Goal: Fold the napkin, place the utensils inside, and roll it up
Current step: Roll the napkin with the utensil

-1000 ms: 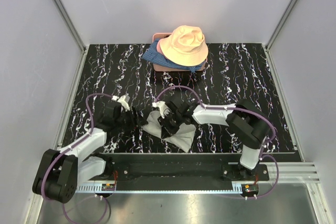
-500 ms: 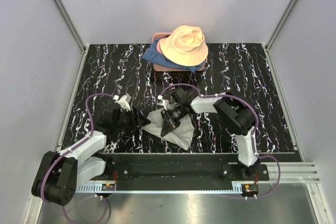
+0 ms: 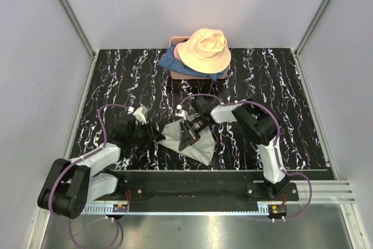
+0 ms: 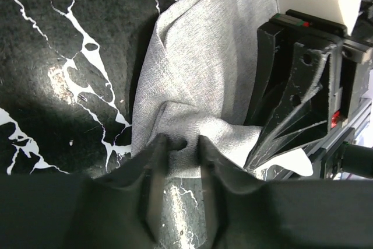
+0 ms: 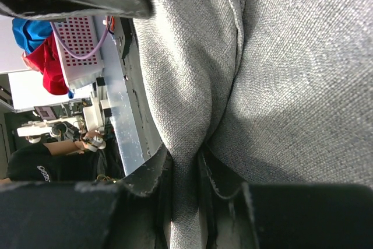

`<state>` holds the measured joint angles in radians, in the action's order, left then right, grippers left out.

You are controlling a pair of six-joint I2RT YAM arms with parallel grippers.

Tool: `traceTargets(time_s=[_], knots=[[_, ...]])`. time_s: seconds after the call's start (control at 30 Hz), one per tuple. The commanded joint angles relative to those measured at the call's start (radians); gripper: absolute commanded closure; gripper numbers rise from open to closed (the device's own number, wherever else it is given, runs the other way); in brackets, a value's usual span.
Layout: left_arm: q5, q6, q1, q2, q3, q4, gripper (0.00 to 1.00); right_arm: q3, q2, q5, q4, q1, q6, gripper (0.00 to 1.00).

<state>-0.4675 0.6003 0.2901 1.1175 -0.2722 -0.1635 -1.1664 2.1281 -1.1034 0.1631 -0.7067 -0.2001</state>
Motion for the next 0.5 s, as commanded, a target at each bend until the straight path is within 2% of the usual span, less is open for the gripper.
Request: traceTargets(time_s=[0.0,0.1,0.23,0.33,0.47], knots=[[-0.002,-0.019,0.004,0.025,0.001,-0.059,0.83,-0.030,0.010,0.008,0.012,0.009,-0.010,0.74],[0.018,-0.027,0.004,0.037,-0.009,-0.030,0.99,-0.024,-0.026,0.062,0.013,0.012,-0.002,0.67],[0.050,-0.030,0.004,0.051,-0.028,0.015,1.00,-0.018,-0.094,0.131,0.013,0.018,-0.001,0.44],[0.061,-0.028,0.004,0.071,-0.048,0.036,1.00,-0.003,-0.176,0.203,0.015,0.021,0.005,0.36],[0.059,-0.020,0.004,0.090,-0.059,0.055,1.00,0.039,-0.296,0.287,0.016,0.021,0.008,0.32]])
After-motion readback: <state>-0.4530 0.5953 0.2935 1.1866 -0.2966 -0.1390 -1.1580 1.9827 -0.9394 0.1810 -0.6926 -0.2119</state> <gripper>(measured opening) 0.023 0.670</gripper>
